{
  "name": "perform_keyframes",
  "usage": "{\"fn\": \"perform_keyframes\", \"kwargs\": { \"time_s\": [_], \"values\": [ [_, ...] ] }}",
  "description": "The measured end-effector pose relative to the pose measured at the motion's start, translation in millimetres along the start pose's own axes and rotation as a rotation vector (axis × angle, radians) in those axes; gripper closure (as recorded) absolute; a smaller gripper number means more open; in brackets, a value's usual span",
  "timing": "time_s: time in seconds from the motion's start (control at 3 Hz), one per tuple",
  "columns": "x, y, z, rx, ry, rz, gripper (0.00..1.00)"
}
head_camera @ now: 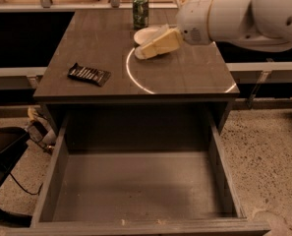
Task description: Place rxbar chocolate into top drawer
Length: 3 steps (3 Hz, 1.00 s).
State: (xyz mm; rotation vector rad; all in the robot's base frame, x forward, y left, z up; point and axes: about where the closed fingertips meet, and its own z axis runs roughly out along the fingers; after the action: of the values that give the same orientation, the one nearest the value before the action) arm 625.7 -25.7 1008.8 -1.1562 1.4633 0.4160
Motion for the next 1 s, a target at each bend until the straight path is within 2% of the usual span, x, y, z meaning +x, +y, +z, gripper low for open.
{"fn": "perform_keyframes", "kwargs": {
  "time_s": [0.33, 0.67, 1.0],
  "values": [
    [1.2, 13.5, 49.6, -0.069, -0.007, -0.02, 0.0],
    [14.6, 30.7, 90.9, -0.136, 0.008, -0.006, 0.0],
    [36.5, 54.8, 121.6, -0.194, 0.013, 0.045, 0.0]
  ]
}}
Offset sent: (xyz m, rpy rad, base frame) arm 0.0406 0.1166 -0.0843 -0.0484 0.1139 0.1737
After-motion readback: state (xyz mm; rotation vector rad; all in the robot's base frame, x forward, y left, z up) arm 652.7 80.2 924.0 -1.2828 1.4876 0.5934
